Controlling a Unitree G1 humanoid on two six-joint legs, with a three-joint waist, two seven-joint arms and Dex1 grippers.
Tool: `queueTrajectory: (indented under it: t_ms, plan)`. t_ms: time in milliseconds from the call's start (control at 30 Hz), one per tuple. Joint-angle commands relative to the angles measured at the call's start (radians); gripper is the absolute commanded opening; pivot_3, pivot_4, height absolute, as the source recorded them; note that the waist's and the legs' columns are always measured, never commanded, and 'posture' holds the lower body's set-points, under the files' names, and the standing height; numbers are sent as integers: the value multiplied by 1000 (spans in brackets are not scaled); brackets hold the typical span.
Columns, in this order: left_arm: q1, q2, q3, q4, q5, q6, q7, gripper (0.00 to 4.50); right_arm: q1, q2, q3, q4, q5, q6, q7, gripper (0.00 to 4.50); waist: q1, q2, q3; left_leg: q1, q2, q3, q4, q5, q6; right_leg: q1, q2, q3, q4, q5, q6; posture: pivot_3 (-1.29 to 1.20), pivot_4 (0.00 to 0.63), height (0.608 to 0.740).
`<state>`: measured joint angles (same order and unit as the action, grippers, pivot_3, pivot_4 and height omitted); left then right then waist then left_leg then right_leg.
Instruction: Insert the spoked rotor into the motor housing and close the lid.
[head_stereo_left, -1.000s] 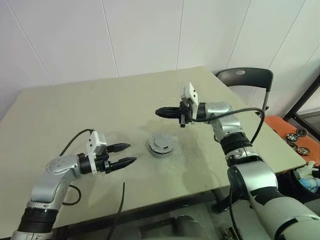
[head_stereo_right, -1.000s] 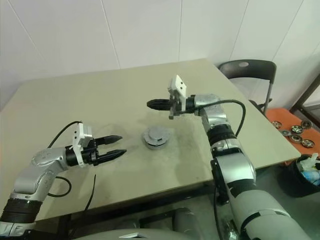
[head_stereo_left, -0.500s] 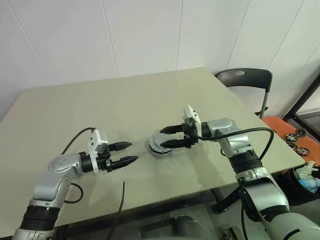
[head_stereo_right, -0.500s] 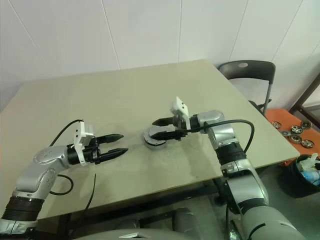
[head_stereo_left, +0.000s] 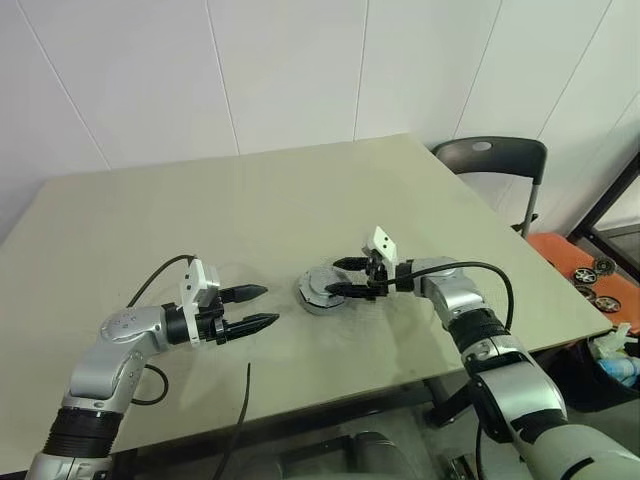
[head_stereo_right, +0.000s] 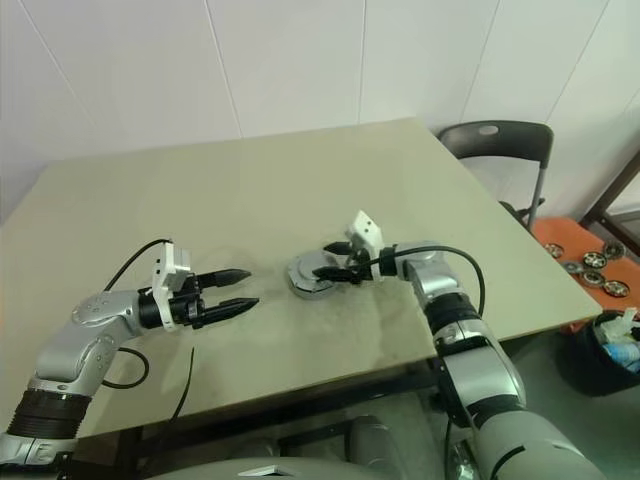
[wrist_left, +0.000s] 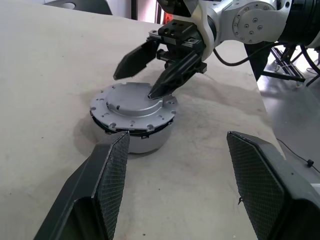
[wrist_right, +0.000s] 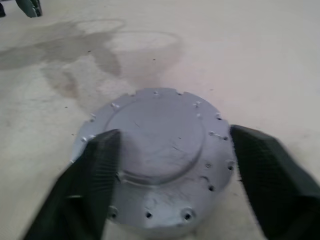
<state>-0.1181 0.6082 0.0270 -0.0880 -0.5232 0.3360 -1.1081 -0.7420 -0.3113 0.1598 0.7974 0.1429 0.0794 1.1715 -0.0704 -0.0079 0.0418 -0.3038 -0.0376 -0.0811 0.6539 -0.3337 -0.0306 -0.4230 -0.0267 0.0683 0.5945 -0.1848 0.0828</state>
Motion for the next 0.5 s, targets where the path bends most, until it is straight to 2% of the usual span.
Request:
queueTrajectory:
  t_ms: [33, 500]
  plan:
    - [-20, 7, 17, -9, -2, -11, -1, 3317, -52, -1, -11, 7, -15, -26, -12, 4462, -1, 0, 0, 0, 0, 0, 0, 0, 0, 0, 0, 0, 0, 0, 0, 0, 0, 740]
    - [-9, -1, 15, -14, 3, -17, 8, 3317, 21, 12, 59, -141, -31, 42, 85, 4462, 0, 0, 0, 0, 0, -1, 0, 0, 0, 0, 0, 0, 0, 0, 0, 0, 0, 740]
